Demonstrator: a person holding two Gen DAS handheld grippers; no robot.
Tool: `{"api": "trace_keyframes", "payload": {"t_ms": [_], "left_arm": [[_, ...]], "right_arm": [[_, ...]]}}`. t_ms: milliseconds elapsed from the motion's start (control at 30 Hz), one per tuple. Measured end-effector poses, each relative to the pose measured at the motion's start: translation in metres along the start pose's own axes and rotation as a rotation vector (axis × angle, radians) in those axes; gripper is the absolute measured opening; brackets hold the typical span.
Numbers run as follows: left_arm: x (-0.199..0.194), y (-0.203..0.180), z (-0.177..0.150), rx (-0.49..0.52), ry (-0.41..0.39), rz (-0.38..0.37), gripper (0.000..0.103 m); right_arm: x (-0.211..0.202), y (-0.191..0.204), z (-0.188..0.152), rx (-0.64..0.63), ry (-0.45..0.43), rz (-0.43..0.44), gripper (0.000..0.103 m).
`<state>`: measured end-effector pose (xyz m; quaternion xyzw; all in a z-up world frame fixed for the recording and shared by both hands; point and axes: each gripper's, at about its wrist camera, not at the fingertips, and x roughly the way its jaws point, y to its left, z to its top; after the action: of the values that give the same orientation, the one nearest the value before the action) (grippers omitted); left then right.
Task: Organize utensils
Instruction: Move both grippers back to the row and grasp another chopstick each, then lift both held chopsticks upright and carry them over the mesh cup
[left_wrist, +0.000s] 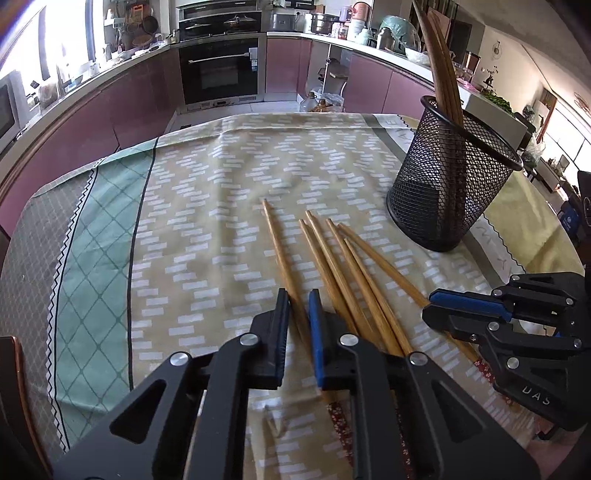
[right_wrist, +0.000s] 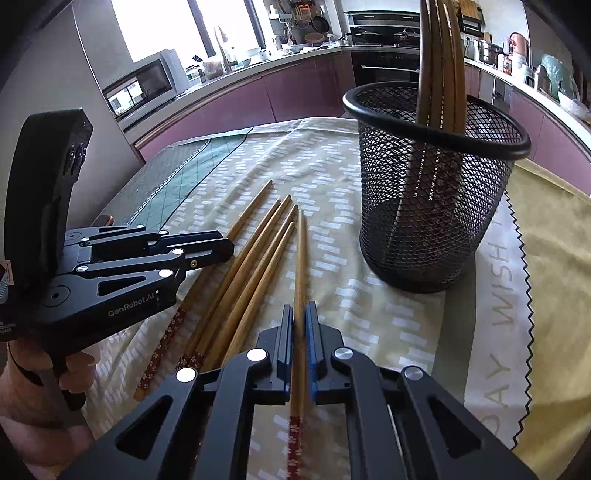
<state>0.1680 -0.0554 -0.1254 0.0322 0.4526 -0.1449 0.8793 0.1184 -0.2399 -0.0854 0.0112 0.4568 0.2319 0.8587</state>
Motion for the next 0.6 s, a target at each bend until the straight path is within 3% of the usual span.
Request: {"api": "trace_keyframes", "payload": {"t_ms": [300, 600], "left_arm": [[-0.015, 0.005, -0.007, -0.039, -0.012, -0.039, 0.008], [-0.059, 0.003, -0.004, -0.023, -0.085, -0.108, 0.008]], "right_arm": [[-0.015, -0.003, -0.003, 0.007, -0.025, 0.039, 0.006], [-0.047, -0.004, -0.001, 0.010, -0.100, 0.109, 0.006]]}}
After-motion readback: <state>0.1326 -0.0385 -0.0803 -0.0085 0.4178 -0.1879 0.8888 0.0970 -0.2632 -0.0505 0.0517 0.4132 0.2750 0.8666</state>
